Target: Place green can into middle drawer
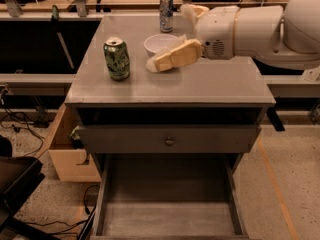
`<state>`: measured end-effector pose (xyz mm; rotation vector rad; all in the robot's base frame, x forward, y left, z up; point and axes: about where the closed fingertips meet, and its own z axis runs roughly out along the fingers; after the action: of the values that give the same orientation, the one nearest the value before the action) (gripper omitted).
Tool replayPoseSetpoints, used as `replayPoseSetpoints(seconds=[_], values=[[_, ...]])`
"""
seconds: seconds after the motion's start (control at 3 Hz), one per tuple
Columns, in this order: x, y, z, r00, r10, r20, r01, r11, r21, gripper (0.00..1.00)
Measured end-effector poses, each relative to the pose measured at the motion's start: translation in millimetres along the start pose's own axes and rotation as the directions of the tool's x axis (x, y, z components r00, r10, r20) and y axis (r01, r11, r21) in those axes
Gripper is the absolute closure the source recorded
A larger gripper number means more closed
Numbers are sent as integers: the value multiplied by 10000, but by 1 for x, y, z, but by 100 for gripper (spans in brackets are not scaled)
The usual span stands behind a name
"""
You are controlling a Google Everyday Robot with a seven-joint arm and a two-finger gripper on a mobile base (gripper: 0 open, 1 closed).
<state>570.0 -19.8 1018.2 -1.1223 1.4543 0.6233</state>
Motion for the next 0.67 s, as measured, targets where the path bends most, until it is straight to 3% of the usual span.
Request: replayPoseSetpoints(seconds=[0.33,0.67], values=[[-7,-11,60,9977,169,658,-139,9988,-461,0],[-1,-20,106,9947,339,968,-282,9979,-591,0]])
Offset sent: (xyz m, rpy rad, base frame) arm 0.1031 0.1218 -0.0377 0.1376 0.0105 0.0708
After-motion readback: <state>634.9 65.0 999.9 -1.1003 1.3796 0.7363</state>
